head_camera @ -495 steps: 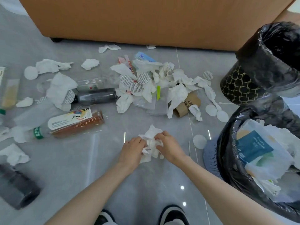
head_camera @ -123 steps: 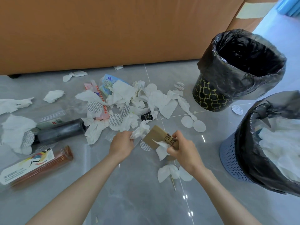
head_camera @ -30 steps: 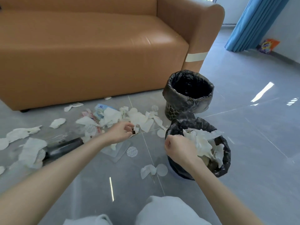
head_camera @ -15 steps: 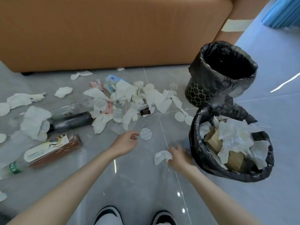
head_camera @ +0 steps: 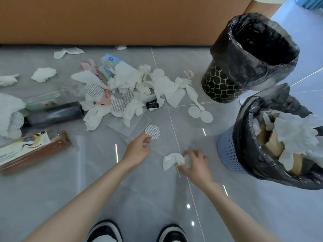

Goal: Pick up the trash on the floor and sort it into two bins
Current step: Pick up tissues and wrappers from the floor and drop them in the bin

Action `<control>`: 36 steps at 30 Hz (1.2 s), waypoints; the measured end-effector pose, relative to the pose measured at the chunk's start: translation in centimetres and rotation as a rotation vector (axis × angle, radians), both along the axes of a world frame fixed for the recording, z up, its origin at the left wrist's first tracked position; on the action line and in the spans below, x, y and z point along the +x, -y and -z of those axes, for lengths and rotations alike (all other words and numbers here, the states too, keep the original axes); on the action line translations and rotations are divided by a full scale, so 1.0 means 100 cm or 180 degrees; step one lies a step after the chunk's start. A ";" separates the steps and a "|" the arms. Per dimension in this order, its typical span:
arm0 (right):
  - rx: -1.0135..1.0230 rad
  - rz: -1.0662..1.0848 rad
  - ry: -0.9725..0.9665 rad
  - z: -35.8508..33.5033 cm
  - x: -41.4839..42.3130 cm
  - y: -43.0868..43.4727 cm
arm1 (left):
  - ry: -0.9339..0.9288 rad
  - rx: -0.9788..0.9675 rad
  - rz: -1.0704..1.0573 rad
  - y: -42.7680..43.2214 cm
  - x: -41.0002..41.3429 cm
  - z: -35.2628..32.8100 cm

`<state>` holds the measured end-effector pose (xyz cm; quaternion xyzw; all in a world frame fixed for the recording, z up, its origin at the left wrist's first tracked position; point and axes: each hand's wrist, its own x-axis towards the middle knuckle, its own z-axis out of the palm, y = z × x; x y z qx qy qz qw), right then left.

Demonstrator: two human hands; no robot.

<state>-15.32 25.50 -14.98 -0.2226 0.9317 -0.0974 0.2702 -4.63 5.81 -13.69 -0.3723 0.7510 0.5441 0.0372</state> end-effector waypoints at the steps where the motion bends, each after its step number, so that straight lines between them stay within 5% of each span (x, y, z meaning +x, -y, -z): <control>1: -0.0017 -0.0010 -0.0016 0.003 0.000 0.001 | -0.0034 -0.0010 -0.0055 -0.001 0.001 0.003; 8: -0.0235 0.0732 0.0191 0.014 -0.011 0.006 | -0.0267 0.0075 -0.0344 -0.004 0.004 0.013; 27: -0.0250 0.0303 0.0568 0.008 0.002 -0.008 | -0.0430 0.0082 -0.0658 -0.006 0.016 0.026; 32: 0.0414 -0.0071 0.0797 -0.020 -0.001 -0.006 | -0.0442 0.0089 -0.0766 -0.001 0.019 0.028; 36: 0.0174 -0.0237 0.0744 -0.050 0.005 0.015 | -0.0460 0.0070 -0.0757 0.000 0.019 0.028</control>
